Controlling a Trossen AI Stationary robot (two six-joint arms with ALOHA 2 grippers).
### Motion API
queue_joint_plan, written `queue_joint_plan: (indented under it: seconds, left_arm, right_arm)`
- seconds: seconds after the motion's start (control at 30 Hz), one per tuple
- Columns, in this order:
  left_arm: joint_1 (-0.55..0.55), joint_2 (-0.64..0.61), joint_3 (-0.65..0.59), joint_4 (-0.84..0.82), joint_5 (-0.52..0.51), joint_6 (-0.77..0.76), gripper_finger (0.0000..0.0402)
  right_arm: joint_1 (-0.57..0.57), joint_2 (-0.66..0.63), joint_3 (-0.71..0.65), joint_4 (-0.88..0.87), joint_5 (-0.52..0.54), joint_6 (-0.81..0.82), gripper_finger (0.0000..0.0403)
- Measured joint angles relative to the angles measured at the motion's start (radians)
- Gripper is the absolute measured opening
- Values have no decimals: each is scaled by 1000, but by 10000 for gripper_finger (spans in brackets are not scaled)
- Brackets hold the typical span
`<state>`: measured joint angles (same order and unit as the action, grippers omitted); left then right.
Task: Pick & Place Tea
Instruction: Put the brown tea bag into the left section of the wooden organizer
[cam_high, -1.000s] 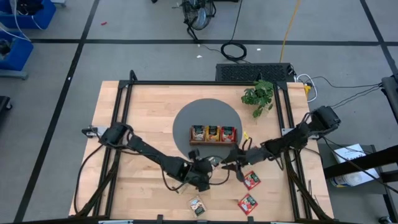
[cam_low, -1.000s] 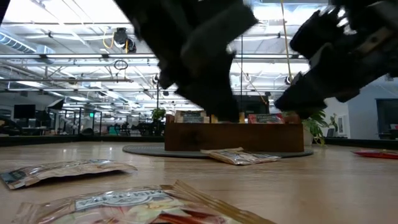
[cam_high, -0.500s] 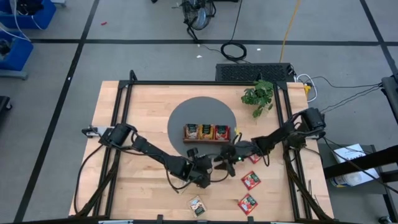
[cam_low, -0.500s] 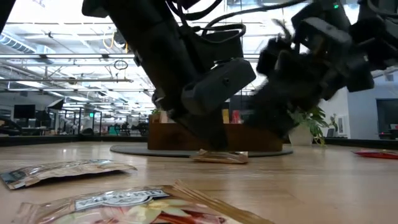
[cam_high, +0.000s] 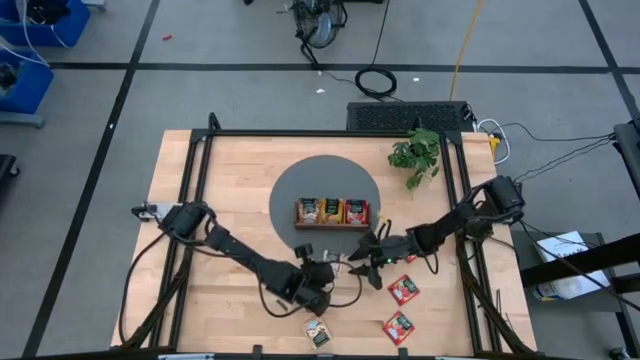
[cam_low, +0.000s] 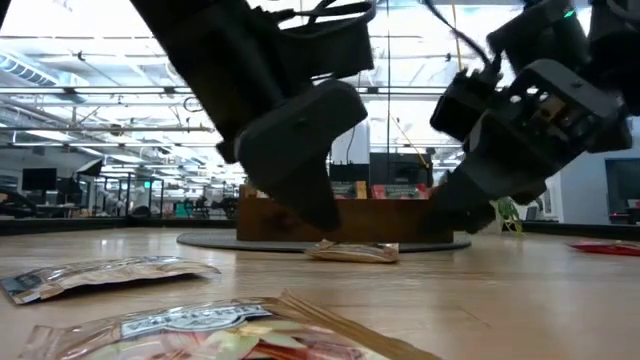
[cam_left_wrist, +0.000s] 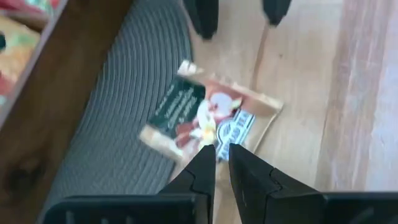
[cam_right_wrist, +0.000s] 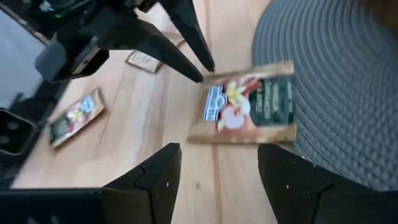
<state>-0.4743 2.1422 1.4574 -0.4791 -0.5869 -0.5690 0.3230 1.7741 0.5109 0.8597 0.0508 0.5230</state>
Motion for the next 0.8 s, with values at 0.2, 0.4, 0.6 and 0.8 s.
queue_joint_plan:
  seconds: [0.2, 0.4, 0.6, 0.8]
  left_arm:
    - [-26, 9, -1, -82, -52, -57, 51]
    - [-33, 9, -1, -74, -17, -58, 51]
    - [-26, 53, 0, -5, 13, -37, 51]
    - [-9, 79, 3, 41, 20, -16, 51]
  right_arm:
    - [115, 0, 75, -130, 369, -179, 197]
    - [123, 0, 99, -192, 431, -170, 196]
    - [82, 71, 102, -137, 290, -103, 196]
    - [69, 159, 105, -27, 269, -82, 196]
